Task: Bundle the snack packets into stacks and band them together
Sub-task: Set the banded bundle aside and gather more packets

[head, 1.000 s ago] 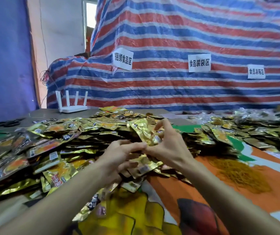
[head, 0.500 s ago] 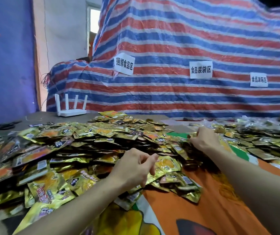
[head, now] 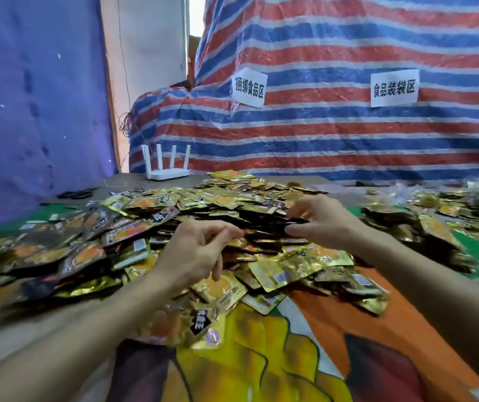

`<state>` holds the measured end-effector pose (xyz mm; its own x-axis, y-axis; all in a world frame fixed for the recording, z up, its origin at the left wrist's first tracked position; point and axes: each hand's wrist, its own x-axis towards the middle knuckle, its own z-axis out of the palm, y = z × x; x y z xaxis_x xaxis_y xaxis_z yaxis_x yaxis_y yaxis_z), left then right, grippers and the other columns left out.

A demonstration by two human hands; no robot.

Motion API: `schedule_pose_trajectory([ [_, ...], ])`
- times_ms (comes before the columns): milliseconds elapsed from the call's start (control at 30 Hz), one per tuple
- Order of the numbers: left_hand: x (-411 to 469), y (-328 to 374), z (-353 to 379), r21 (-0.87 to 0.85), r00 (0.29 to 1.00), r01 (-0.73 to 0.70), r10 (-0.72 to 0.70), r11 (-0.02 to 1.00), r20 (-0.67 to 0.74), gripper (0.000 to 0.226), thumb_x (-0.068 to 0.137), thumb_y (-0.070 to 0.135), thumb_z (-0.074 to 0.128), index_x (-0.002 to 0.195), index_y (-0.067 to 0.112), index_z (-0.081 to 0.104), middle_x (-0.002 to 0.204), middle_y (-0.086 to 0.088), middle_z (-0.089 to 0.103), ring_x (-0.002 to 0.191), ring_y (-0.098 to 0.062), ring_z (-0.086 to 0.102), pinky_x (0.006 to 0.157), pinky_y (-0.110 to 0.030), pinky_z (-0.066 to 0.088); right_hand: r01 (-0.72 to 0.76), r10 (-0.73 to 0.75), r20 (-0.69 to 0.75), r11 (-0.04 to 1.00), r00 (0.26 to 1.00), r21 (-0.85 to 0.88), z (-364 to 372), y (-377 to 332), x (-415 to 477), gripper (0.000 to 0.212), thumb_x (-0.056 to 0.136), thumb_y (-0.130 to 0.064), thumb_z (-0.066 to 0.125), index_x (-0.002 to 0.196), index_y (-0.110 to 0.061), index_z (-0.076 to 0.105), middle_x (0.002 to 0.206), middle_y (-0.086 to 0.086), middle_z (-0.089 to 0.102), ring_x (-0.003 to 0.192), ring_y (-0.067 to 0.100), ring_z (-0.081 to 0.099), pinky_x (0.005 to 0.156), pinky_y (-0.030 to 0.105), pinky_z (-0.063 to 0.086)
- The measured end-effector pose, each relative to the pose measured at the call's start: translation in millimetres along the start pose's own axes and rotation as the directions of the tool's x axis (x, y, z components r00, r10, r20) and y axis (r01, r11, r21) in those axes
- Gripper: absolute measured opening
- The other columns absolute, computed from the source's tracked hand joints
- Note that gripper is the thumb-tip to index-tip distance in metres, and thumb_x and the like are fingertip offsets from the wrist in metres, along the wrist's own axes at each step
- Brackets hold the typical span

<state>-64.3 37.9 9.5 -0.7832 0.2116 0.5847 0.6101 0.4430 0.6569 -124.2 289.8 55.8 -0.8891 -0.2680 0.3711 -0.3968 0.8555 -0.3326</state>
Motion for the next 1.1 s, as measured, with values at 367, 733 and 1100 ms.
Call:
schedule_pose_trajectory([
  [367,-57,-23,-69,0.423,0.988,0.085,-0.131,0.902,0.081,0.060,0.096,0.058,0.054,0.052,0.017,0.063,0.046,0.007,0.061,0.041,-0.004,0.056,0.055,-0.028,0.048,0.027,-0.011,0.294,0.998,0.956,-0.050,87,-110,-28,0.045,0.085,-0.052,0.065,0.106,-0.012,0.067,0.093,0.003,0.070,0.083,0.020,0.066,0.071,0.040,0.059],
  [733,-66,-13,-67,0.649,0.798,0.408,-0.596,0.642,0.087,0.094,0.054,0.071,0.083,0.122,0.019,0.045,0.122,0.003,0.042,0.102,-0.016,0.047,0.077,-0.029,0.044,-0.315,0.289,0.404,0.949,0.868,-0.002,96,-142,-4,0.047,0.059,-0.051,0.094,0.072,-0.017,0.065,0.050,-0.008,0.066,0.058,0.015,0.067,0.061,0.029,0.056],
  [1100,-48,-23,-46,0.175,0.689,0.725,-0.702,0.666,-0.182,0.137,0.051,0.033,0.100,0.153,0.010,0.012,0.145,-0.014,0.029,0.131,-0.031,0.040,0.084,-0.030,0.038,-0.291,0.153,0.317,0.843,0.936,0.453,108,-115,-2,0.023,0.072,-0.025,0.090,0.077,-0.012,0.072,0.061,-0.004,0.071,0.054,0.011,0.069,0.051,0.024,0.052],
])
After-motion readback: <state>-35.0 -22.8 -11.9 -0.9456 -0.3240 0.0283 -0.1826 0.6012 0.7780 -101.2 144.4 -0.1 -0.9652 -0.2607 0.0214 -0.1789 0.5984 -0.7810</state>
